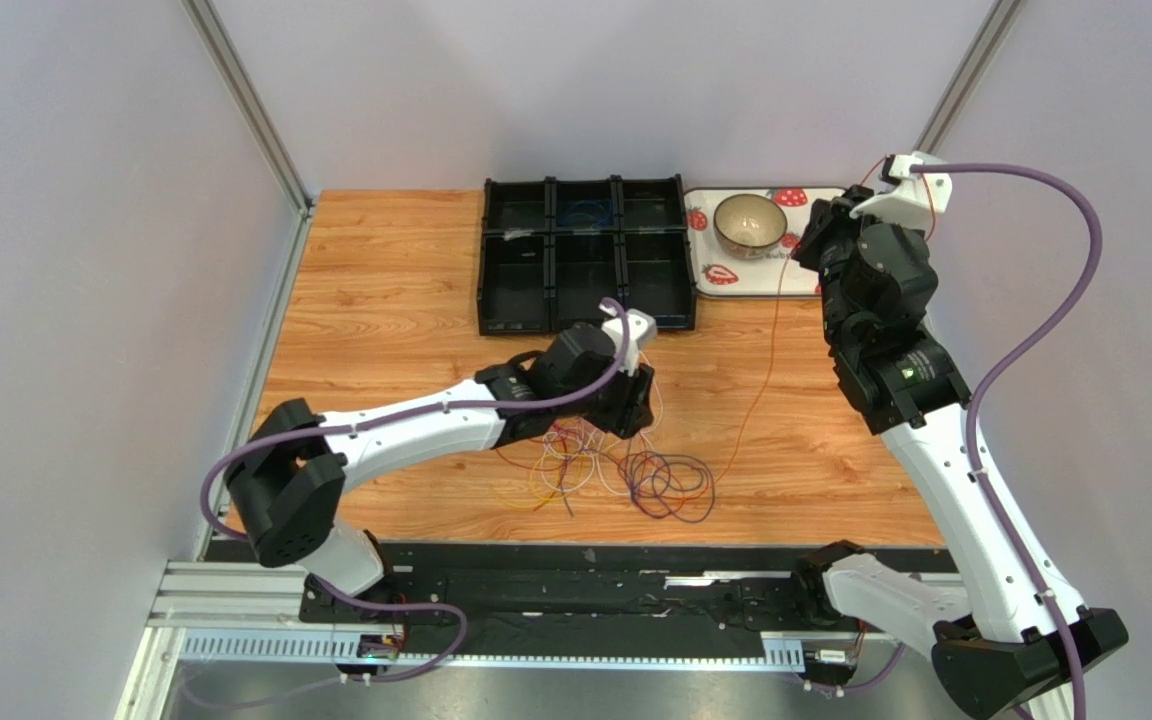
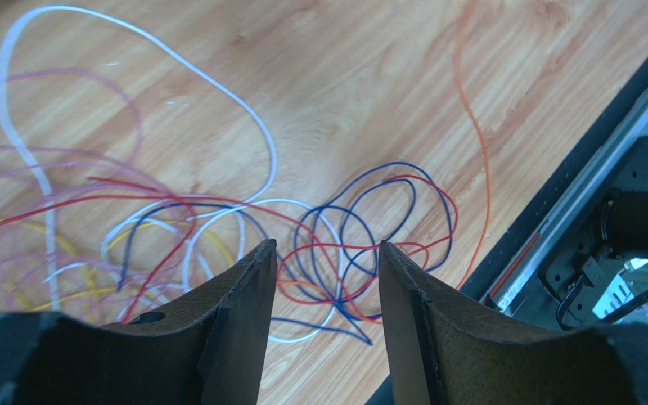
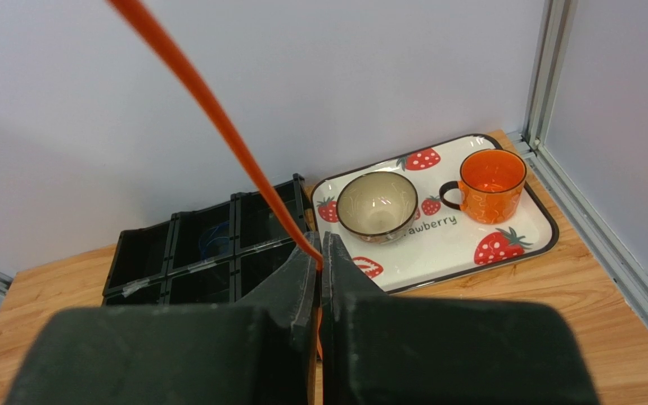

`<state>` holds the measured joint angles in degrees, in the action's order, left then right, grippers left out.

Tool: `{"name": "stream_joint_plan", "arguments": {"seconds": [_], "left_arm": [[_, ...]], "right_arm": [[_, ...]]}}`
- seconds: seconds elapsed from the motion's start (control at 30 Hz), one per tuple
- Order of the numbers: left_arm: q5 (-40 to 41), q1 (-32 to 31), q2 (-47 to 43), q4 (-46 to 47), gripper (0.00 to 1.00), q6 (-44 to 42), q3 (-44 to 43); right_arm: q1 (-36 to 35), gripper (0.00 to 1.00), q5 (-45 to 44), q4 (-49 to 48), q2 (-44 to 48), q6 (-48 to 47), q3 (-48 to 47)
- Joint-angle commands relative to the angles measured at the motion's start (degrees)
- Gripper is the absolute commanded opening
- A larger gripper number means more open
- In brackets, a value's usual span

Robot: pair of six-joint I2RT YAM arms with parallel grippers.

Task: Untangle the cables
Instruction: Untie the cable.

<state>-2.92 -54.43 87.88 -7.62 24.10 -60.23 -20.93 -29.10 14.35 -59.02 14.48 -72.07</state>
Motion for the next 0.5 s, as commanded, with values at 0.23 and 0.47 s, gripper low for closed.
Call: {"name": "stream_joint_plan", "arguments": {"seconds": [0.23, 0.47], "left_arm": [[-8.16, -4.8, 10.9, 5.33, 0.58, -2.74, -9.99], [-5.71, -4.8, 17.84, 4.81, 0.58, 0.24, -14.29]], "right_arm": [[0.01, 0.0, 3.7, 3.67, 0.14, 5.73, -1.32], [0.01, 0.0, 7.56, 4.99, 0.66, 8.98, 1.32]]}}
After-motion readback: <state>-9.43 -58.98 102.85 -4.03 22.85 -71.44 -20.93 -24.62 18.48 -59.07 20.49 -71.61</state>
